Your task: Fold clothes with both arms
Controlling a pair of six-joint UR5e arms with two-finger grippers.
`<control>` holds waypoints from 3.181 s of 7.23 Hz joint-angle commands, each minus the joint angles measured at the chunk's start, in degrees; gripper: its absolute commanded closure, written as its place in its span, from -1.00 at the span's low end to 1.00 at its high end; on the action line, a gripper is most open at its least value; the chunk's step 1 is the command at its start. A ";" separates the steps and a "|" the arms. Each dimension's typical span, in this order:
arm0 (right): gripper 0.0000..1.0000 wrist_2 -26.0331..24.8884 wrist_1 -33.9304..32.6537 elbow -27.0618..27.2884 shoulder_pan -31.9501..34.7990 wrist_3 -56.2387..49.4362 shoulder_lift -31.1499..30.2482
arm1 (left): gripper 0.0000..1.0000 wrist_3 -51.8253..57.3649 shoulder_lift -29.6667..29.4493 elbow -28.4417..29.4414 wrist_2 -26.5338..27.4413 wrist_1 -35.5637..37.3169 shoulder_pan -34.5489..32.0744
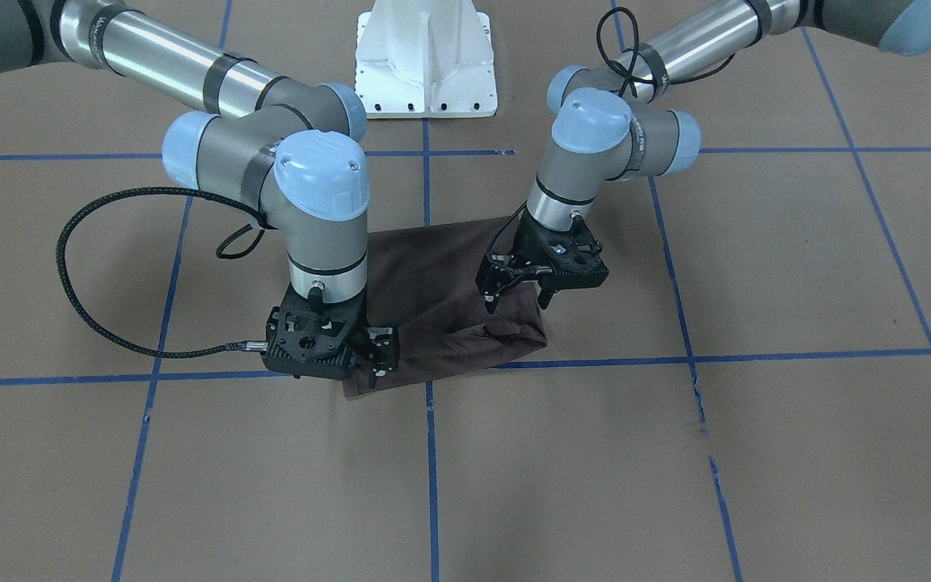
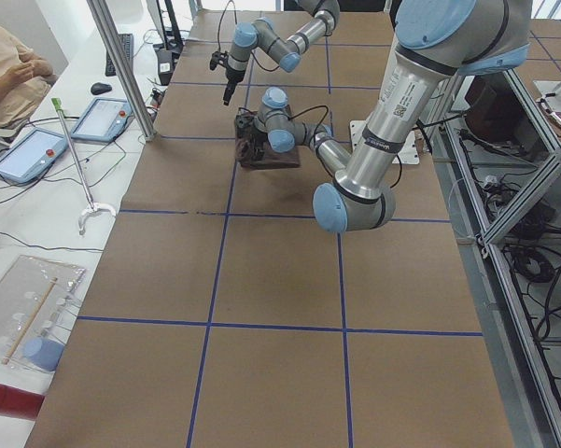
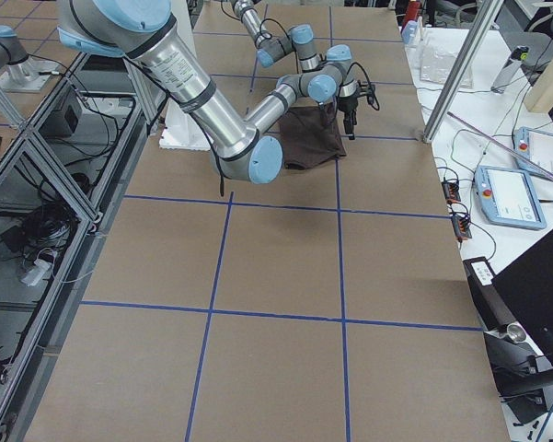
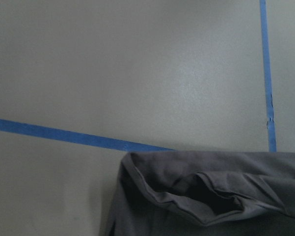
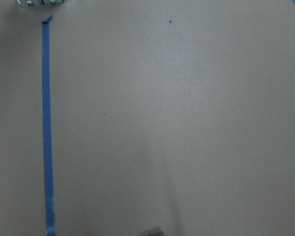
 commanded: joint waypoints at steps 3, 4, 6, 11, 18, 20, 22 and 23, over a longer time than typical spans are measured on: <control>-1.00 -0.32 0.09 0.39 -0.04 0.01 -0.86 | 0.06 -6.88 -0.93 0.25 0.16 -0.43 -0.29; -1.00 -0.32 0.09 0.39 -0.04 0.01 -0.95 | -0.11 -9.27 -0.93 0.16 0.16 -0.78 -0.29; -1.00 -0.41 0.18 0.83 -0.04 0.01 -1.56 | -0.13 -15.42 -0.84 0.16 0.25 -2.37 -0.20; -1.00 -0.58 0.18 1.36 -0.13 0.01 -2.62 | 0.00 -25.27 -0.75 1.30 2.36 -1.49 0.06; -1.00 -2.08 0.27 1.80 -0.22 0.01 -3.50 | 1.00 -26.00 0.21 1.92 3.94 -1.93 -0.37; -1.00 -2.08 0.35 3.37 -0.22 0.01 -4.90 | 1.00 -22.66 0.82 2.88 4.03 -1.66 -1.78; -1.00 -2.08 0.36 3.47 -0.22 0.10 -5.08 | 1.00 -22.48 0.83 3.94 4.99 -1.67 -2.31; -1.00 -2.08 0.36 3.47 -0.22 0.10 -5.00 | 0.61 -21.09 0.83 4.20 6.39 -1.67 -2.40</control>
